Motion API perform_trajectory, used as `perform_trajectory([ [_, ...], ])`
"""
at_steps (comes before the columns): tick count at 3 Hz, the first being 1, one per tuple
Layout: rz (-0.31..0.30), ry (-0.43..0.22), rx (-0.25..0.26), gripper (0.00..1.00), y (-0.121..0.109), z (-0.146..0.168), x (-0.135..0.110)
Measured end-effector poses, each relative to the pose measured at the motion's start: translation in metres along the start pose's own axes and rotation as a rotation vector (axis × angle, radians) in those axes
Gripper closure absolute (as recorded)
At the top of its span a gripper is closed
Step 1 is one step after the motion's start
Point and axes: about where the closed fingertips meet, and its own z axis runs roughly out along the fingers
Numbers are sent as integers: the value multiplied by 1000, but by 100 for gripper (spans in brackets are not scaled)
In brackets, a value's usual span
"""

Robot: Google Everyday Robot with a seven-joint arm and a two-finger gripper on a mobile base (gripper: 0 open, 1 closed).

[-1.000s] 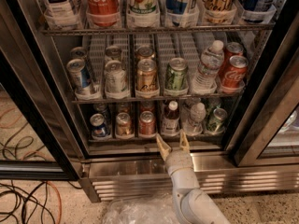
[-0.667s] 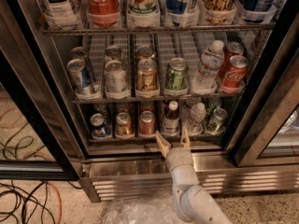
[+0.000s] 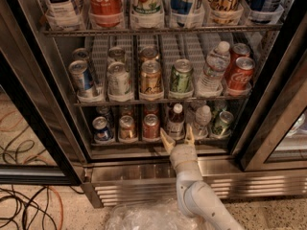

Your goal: Pick blue plastic bottle from bottom shelf of fridge

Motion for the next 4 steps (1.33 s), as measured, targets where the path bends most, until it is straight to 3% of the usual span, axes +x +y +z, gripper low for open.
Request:
perform_trajectory([
  [1,-2,-5,3,39,-2,12,1],
  [3,-9,-14,15,41,-8,37,3],
  [4,-9,-14,16,60,-8,37,3],
])
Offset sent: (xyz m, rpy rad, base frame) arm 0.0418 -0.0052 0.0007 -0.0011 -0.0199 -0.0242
